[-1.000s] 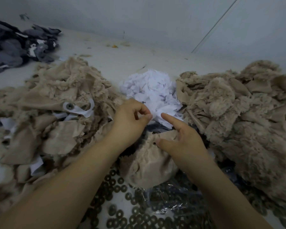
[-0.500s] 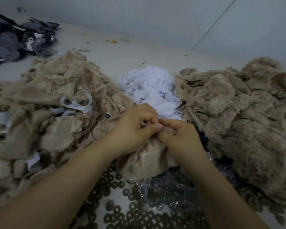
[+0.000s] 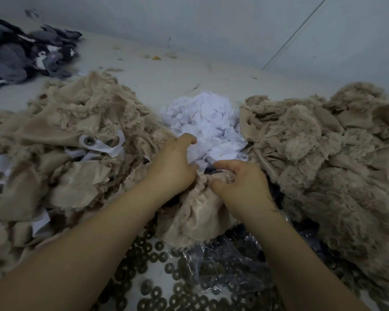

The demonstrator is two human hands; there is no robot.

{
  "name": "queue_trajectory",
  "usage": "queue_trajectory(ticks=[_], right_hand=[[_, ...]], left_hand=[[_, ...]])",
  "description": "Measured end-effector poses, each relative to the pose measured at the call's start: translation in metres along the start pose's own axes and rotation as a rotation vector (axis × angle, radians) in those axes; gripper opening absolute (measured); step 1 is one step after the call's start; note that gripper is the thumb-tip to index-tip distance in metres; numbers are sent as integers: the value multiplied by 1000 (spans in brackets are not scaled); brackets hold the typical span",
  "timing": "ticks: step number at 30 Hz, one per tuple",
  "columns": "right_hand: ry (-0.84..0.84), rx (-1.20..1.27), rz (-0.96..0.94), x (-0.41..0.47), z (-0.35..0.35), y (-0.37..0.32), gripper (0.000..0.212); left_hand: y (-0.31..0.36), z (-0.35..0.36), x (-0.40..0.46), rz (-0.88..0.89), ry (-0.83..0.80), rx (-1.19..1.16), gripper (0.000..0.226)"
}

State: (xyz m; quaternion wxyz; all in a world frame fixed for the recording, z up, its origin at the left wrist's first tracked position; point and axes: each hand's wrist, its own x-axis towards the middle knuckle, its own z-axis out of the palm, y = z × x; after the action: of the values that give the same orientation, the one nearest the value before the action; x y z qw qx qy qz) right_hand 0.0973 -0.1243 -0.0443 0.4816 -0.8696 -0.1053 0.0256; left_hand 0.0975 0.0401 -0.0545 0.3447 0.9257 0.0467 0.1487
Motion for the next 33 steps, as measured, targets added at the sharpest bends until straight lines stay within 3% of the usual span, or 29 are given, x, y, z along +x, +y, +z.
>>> queue_trajectory(ticks=[3, 7, 10, 13, 17, 21, 24, 28, 31, 33], right_hand=[[-20, 29, -34, 3, 1, 0, 41], [-18, 80, -75, 7, 1, -4, 51], [-20, 84, -123, 8, 0, -6, 54], [-2, 94, -168, 8, 0, -5, 46], [21, 105, -183, 9, -1, -7, 28], [11, 214, -104, 12, -2, -6, 20], [74, 245, -37, 12, 1, -7, 8], [159, 244, 13, 12, 0, -3, 16], [162, 242, 15, 8, -4, 0, 13], [159, 232, 6, 5, -7, 1, 12]], left_hand=[[1, 2, 3, 14, 95, -121, 15], [5, -1, 0, 59, 78, -284, 25], [10, -5, -4, 126, 14, -271, 31], [12, -12, -5, 206, -28, -225, 23], [17, -19, -8, 284, -200, -202, 19], [21, -21, -7, 269, -252, -264, 17], [19, -20, -6, 260, -172, -275, 15], [10, -17, 0, 330, 68, -102, 20], [4, -15, 5, 182, 261, -191, 22], [2, -15, 7, 138, 275, -191, 25]])
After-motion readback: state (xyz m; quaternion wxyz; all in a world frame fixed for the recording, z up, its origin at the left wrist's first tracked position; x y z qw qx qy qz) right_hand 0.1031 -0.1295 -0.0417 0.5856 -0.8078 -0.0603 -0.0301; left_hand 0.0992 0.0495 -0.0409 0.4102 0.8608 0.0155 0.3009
